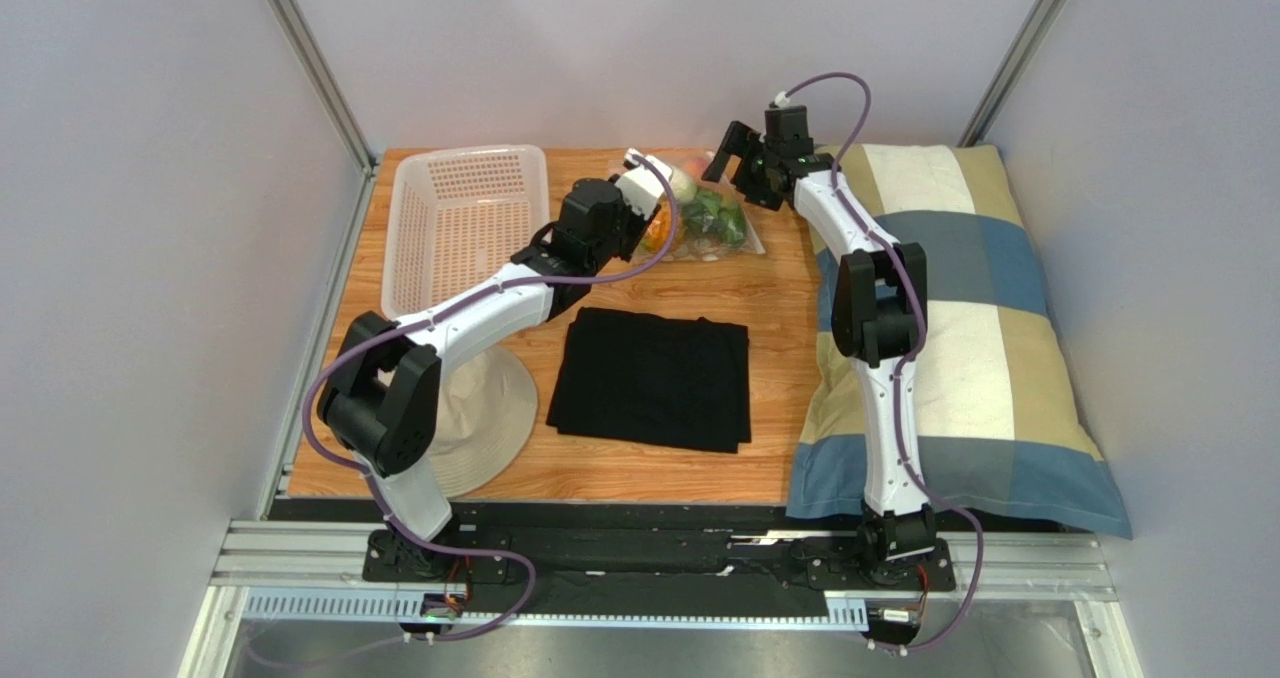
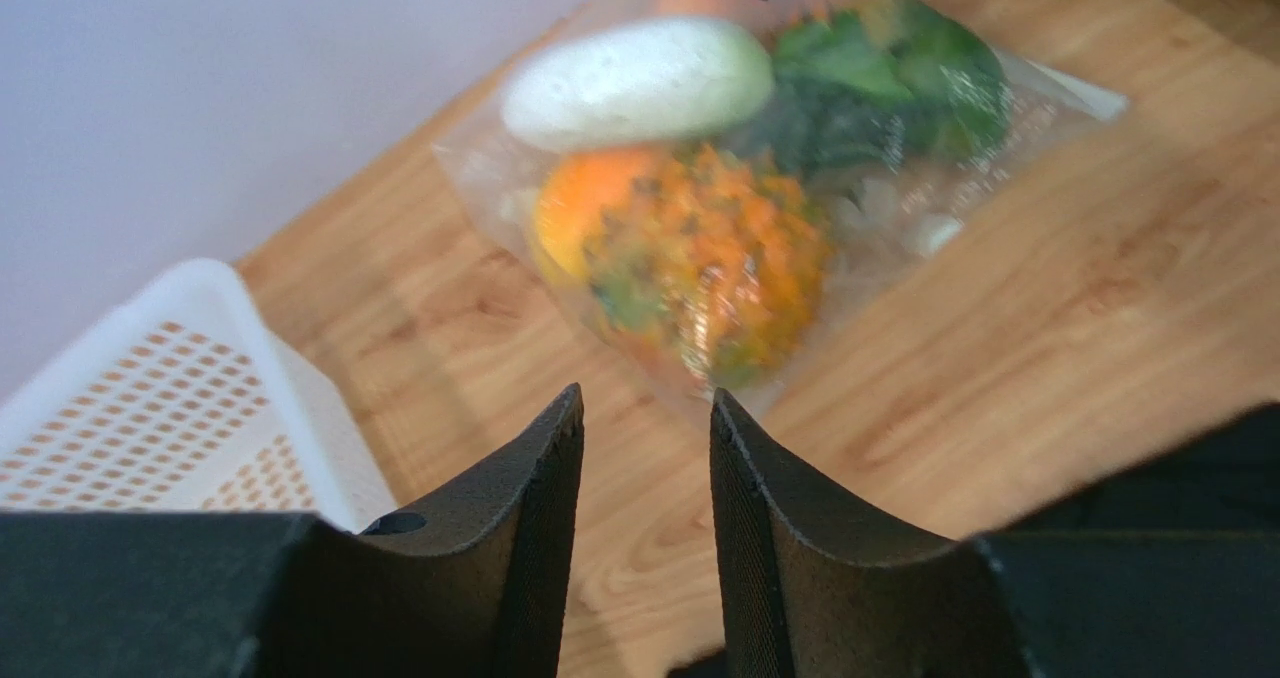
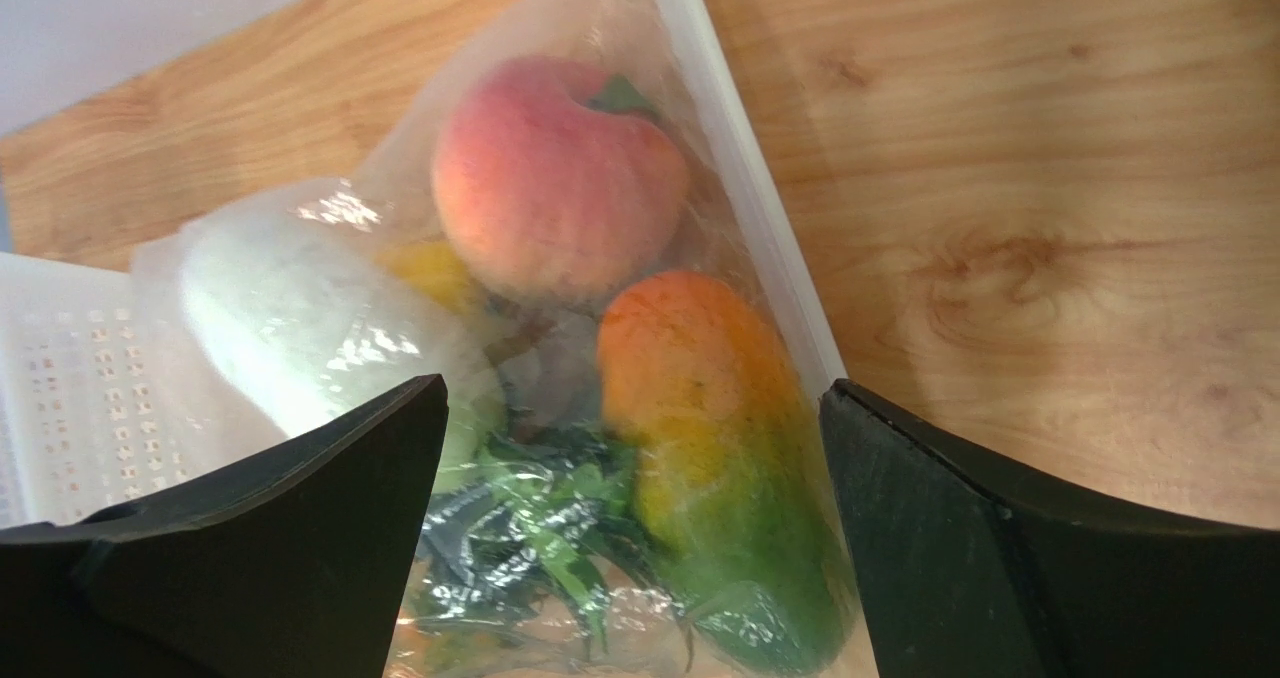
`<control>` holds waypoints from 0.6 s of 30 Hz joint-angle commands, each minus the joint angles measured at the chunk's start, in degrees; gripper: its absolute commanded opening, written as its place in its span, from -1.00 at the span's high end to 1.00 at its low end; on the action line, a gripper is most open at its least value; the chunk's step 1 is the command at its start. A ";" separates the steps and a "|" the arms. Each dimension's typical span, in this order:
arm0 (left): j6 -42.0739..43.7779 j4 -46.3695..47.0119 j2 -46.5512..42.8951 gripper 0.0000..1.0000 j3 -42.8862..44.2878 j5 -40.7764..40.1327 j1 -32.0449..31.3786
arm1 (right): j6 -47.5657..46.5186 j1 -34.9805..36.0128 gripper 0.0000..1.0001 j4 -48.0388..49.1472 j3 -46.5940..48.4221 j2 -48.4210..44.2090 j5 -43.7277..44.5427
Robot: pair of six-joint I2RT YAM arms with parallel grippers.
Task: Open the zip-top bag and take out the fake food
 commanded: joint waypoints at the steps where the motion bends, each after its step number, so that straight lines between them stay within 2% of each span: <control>1: -5.03 2.57 -2.65 0.15 -0.93 5.51 -0.33 | -2.02 -0.15 -1.00 0.87 -1.02 -2.59 0.35; 2: -5.74 3.18 -2.83 0.15 -1.80 7.34 -0.33 | -2.02 -0.15 -1.00 4.19 -5.57 -3.29 -0.71; 5: -7.16 6.07 -4.76 0.15 -4.61 9.47 -0.33 | -3.59 1.08 -0.95 4.06 -8.59 -3.38 -6.86; 8: -7.16 6.96 -6.69 0.15 -5.59 7.81 -0.32 | -7.46 5.29 -0.89 3.95 -13.24 -6.79 -8.63; 9: -7.07 7.66 -7.74 0.15 -6.29 7.19 -0.33 | -8.08 6.60 -0.89 5.96 -19.87 -11.42 -9.24; 11: -6.98 9.77 -8.45 0.15 -8.04 5.79 -0.32 | -8.35 10.38 -0.88 11.92 -25.71 -16.36 -11.78; 13: -6.46 10.39 -8.54 0.15 -8.67 5.17 -0.24 | -9.31 13.02 -0.88 13.89 -29.95 -22.61 -14.94; 15: -5.93 10.48 -6.97 0.14 -8.32 4.20 -0.24 | -10.72 13.91 -0.89 13.20 -31.79 -26.30 -11.47; 16: -5.67 9.87 -6.09 0.14 -7.71 4.20 -0.32 | -10.98 13.48 -0.91 13.19 -34.59 -29.63 -5.53; 18: -5.57 7.06 -3.02 0.14 -4.99 5.25 -0.24 | -12.04 12.77 -1.00 13.89 -37.06 -31.33 -0.57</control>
